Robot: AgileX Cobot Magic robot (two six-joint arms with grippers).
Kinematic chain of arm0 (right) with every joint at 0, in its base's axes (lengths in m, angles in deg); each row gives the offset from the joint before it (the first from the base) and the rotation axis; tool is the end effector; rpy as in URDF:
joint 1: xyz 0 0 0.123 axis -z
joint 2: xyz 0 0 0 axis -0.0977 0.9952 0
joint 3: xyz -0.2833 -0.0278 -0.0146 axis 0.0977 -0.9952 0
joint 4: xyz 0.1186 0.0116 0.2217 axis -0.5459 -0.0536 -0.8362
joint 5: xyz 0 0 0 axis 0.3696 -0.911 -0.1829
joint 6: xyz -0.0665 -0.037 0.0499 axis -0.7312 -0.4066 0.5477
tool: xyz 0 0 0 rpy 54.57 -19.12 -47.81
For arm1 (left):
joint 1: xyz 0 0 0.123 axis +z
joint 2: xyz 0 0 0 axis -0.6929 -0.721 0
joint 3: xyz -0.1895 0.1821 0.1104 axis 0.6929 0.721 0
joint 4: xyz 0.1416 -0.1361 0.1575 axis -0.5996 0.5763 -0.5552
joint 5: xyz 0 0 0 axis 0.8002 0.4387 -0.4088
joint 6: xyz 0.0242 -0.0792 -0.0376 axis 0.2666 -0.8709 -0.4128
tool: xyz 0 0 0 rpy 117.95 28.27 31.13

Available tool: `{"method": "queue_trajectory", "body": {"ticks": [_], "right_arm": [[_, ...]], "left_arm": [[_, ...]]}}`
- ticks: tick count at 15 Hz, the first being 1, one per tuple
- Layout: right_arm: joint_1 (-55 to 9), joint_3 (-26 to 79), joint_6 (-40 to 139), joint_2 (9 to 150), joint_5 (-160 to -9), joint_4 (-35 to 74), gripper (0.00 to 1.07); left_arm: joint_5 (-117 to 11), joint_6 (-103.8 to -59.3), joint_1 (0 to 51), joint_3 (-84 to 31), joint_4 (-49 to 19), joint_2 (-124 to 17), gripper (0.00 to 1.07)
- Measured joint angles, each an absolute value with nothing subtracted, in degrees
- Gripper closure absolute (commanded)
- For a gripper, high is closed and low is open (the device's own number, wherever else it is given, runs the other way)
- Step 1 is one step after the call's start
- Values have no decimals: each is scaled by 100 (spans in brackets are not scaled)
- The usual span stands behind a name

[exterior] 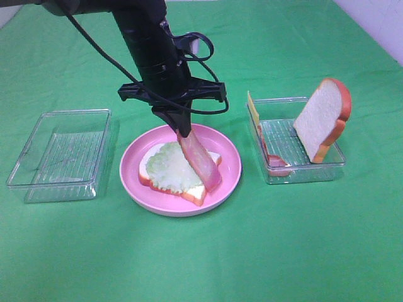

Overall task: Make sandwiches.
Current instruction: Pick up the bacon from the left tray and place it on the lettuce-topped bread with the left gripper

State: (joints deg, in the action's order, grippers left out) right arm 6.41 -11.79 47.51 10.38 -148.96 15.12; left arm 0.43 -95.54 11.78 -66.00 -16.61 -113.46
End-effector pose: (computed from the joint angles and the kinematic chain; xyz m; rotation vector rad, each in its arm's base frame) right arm -0.0073 0.0061 0.2798 -0.1111 2.0282 0.0071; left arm 0.3912 -0.2669 0.1948 0.4588 2.9697 -0.4072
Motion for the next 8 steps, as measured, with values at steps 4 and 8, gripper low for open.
{"method": "queue_trajectory", "body": {"ticks": [4,8], "right_arm": [[641,-1179,4751,1038,-14896,1512,28],[641,-1179,4751,1038,-14896,1512,28]], "left_arm": [[49,-9852,1178,-6600,-2205,-11409,107],[135,-10109,1178,-6600,-2526,-11644,107]]}}
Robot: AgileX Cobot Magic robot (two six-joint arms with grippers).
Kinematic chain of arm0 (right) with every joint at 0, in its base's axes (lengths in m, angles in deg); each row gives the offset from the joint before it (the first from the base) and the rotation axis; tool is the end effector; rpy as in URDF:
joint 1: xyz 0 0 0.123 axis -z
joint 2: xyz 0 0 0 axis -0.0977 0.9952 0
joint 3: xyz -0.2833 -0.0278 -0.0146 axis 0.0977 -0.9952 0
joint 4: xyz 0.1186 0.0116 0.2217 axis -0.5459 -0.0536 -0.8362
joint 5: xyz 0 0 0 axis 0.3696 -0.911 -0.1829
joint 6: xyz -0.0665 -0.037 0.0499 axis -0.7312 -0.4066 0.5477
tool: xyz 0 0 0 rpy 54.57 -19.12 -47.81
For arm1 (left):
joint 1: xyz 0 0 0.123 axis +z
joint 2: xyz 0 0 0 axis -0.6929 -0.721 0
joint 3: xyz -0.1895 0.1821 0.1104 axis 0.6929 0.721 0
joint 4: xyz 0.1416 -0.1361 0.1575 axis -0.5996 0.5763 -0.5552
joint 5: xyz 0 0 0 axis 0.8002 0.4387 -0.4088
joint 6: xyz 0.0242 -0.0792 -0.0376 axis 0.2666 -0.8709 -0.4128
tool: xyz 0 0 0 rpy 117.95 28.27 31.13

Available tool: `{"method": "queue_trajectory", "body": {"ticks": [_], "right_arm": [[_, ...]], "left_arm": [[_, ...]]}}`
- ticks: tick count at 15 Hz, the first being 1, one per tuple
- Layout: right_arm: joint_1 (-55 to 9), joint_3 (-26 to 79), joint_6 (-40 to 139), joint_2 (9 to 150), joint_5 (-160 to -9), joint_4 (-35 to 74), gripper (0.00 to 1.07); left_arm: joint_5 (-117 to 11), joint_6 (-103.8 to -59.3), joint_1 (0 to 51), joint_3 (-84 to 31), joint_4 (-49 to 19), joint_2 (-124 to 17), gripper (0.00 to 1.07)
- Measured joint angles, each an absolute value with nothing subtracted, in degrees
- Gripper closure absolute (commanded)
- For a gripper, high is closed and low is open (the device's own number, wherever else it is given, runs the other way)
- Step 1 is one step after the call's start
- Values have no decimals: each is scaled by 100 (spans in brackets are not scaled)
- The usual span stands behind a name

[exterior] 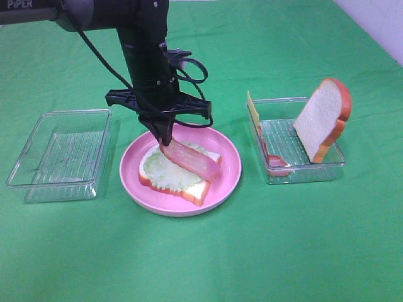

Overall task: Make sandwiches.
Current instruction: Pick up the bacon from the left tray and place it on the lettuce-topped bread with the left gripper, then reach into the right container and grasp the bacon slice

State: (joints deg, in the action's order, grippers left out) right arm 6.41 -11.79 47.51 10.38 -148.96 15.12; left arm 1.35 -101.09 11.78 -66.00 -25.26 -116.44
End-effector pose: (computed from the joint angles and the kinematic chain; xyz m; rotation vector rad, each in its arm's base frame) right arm -0.0073 0.0061 0.2798 -0.1111 2.0282 0.0071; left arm 0.3987 -0.2571 0.1681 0.3936 3.0180 -0.1770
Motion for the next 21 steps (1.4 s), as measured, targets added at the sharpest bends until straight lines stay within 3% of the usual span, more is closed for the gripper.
{"method": "queue_trajectory", "body": {"ticks": [9,14,21], "right_arm": [[641,-1179,4751,1038,-14896,1512,28],[641,-1179,4751,1038,-14896,1512,28],[641,-1179,4751,1038,-14896,1507,28]], "left_arm": [[-2,-10149,1178,-6600,-2944,-11736,49],[422,-10149,1178,-7098,-3689,-11484,46],[496,-10121,1178,-7316,-3833,-10355,46]]}}
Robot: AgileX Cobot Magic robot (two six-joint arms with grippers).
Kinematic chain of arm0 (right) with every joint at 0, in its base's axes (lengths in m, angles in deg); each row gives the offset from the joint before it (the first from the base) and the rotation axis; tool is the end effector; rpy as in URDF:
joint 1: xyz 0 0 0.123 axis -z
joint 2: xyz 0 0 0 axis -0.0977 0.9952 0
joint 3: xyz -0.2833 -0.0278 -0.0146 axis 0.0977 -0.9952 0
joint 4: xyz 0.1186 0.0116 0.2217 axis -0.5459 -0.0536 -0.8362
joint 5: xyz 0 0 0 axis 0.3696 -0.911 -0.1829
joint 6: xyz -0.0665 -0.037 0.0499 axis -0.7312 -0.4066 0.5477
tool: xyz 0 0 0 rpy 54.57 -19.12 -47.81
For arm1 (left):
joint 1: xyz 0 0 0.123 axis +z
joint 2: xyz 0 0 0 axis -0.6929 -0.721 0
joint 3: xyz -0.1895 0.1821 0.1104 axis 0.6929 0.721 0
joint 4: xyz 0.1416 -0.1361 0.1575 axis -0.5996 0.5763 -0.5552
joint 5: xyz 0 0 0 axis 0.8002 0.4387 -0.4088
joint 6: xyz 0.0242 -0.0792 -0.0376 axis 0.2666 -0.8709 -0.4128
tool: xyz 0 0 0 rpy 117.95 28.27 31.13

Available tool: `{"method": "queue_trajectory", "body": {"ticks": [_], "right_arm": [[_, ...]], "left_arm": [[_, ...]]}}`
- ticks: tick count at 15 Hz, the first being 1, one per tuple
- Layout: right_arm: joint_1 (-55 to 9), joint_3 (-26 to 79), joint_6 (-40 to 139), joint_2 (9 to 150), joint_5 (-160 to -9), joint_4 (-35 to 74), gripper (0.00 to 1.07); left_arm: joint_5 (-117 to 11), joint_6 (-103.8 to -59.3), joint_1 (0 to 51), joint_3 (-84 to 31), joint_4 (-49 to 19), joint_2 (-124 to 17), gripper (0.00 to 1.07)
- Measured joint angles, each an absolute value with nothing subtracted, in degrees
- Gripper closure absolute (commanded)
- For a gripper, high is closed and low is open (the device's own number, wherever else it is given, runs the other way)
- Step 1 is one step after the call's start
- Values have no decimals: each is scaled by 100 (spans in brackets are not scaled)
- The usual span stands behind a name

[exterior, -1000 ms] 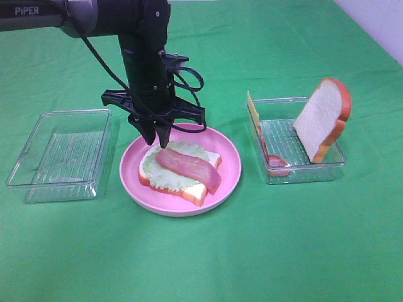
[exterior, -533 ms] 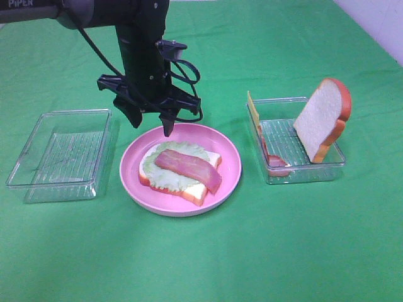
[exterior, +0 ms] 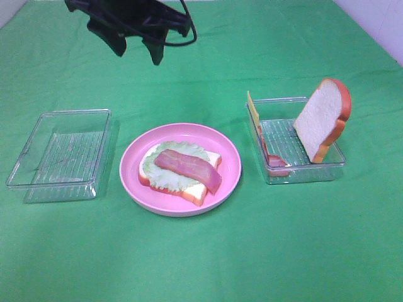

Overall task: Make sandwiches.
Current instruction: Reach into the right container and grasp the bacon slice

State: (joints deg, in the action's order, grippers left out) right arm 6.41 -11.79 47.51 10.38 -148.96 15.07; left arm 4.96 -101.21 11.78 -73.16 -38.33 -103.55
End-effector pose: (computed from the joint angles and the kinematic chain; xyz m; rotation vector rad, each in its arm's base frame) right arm -0.0073 0.0062 0.2798 -0.1111 2.0281 0.0082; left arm 0.3924 -0.2305 0.3070 0.4121 2.6648 -0.0395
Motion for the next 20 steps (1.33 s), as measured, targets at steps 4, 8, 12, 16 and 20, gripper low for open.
{"method": "queue_trajectory", "body": {"ticks": [4,8,12,16,20], "right_arm": [[641,-1179,4751,1038,-14896,1507,28],[641,-1179,4751,1038,-14896,1507,28],[641,-1179,4751,1038,-14896,1501,28],[641,-1179,4751,1038,-14896,1501,28],[641,-1179,4751,1038,-14896,1501,28]], "left_arm": [[502,-9823,1178,-6829,-3374,-8797,46],[508,-9817,1178,-5185,-3368,-7393,46],[531,-10018,1178,-3019,-3363,-5582,46],[536,-10041,1178,-1627,-3363,-4144,46],[542,-10041,1178,-423,-3363,-2425,46]]}}
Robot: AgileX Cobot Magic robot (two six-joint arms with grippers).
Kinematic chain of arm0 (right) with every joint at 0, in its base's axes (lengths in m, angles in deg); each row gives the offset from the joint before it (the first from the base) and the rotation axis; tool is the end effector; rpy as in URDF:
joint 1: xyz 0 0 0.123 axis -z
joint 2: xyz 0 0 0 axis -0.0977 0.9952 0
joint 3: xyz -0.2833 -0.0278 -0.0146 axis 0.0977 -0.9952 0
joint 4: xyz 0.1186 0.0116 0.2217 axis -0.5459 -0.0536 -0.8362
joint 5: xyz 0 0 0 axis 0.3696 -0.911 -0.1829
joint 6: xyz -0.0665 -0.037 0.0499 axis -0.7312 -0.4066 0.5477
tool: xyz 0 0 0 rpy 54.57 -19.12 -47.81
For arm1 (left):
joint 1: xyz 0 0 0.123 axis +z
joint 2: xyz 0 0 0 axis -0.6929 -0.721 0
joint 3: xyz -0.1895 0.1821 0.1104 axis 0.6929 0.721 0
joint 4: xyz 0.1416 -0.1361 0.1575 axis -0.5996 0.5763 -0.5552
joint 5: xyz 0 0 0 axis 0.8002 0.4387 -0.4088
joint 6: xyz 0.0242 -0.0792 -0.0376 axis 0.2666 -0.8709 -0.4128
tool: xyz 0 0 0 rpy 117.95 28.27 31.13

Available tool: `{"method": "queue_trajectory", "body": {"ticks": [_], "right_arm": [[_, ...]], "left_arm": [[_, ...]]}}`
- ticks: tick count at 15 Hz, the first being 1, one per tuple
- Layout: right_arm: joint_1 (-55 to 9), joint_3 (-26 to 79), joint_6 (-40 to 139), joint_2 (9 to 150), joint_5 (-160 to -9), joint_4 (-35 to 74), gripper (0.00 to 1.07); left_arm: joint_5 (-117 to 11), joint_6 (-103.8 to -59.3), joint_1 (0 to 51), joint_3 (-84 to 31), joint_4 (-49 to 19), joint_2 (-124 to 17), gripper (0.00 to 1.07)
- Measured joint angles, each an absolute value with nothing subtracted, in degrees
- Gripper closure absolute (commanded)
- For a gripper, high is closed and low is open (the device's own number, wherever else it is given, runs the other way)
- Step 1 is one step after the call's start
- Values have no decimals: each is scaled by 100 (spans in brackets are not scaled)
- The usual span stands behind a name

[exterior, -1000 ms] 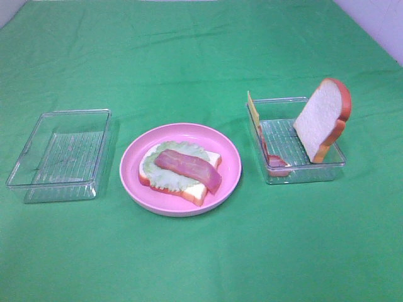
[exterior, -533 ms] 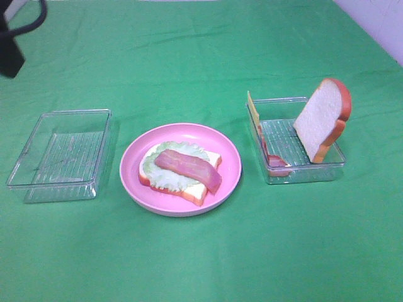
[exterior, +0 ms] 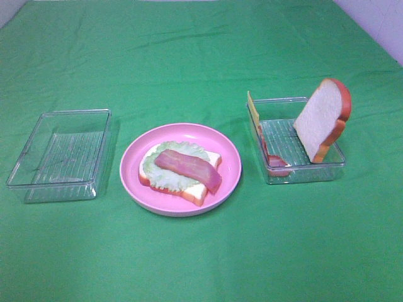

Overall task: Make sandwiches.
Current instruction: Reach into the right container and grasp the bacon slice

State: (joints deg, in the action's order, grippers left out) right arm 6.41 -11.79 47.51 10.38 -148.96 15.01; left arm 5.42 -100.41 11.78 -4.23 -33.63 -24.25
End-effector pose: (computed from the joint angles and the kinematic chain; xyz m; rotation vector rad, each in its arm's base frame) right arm -0.0073 0.0063 0.2798 -0.1112 2.0280 0.0094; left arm 0.0836 -0.0451 0.3371 0.3842 2.5317 -0.2228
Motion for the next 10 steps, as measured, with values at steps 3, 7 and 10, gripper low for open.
{"method": "queue_trajectory", "body": {"ticks": [3,7,10], "right_arm": [[641,-1179,4751,1038,-14896,1501,28],[641,-1179,4751,1038,-14896,1501,28],[641,-1179,4751,1038,-14896,1501,28]], "left_arm": [[181,-9811,1178,585,-3368,-936,46],[-484,-9622,1178,1267,-3368,27,46],[-518,-9273,1178,1359,-3323,376,46]]}}
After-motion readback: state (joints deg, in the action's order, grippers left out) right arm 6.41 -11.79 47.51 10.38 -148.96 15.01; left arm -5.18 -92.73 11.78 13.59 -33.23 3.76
